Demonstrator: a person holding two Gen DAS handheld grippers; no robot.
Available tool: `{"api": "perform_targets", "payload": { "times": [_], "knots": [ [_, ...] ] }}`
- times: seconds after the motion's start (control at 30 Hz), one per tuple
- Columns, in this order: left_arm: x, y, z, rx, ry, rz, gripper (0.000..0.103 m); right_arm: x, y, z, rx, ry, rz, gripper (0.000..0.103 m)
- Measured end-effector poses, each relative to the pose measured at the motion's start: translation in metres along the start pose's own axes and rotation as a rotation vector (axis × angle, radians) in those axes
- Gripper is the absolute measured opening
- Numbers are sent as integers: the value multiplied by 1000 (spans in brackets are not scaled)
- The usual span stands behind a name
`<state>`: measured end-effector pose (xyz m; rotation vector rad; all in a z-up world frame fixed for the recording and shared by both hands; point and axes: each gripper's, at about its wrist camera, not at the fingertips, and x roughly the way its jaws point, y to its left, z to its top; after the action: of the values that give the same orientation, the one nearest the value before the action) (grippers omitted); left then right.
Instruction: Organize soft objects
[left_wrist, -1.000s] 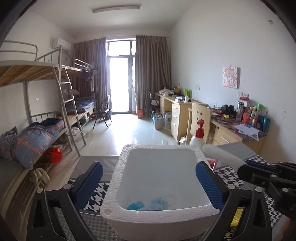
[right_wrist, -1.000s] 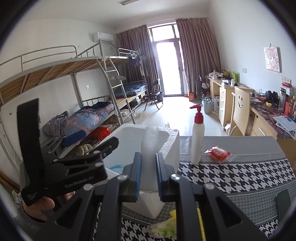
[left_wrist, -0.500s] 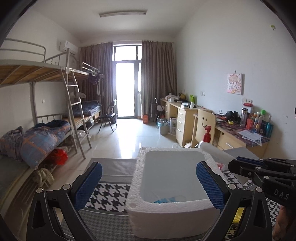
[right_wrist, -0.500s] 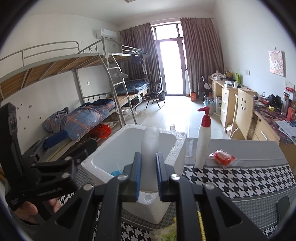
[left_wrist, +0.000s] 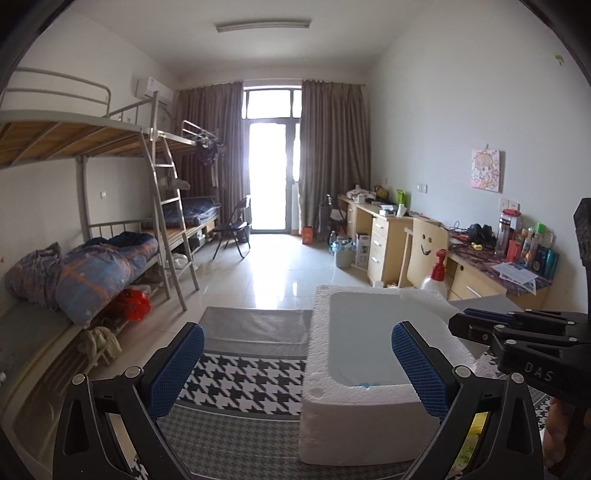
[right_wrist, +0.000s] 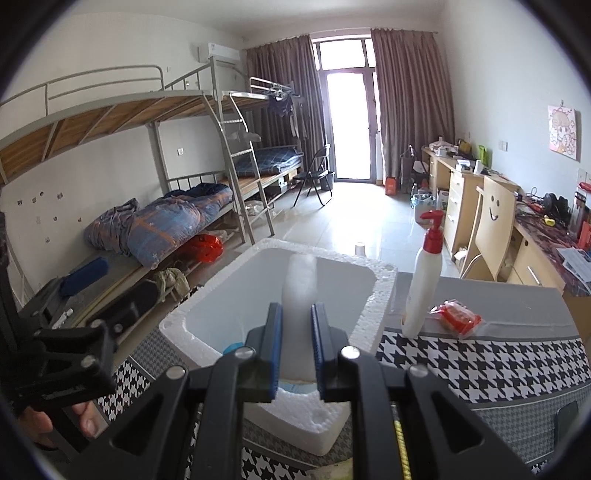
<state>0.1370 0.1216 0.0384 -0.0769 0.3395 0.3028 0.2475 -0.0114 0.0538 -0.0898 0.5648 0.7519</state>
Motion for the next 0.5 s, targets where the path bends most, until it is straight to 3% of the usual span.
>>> {"api": "perform_targets", "payload": {
  "times": [0.5],
  "knots": [
    [-2,11,-7,-4,11,24,102,37,5,3,1,67,-19,19]
  ]
}}
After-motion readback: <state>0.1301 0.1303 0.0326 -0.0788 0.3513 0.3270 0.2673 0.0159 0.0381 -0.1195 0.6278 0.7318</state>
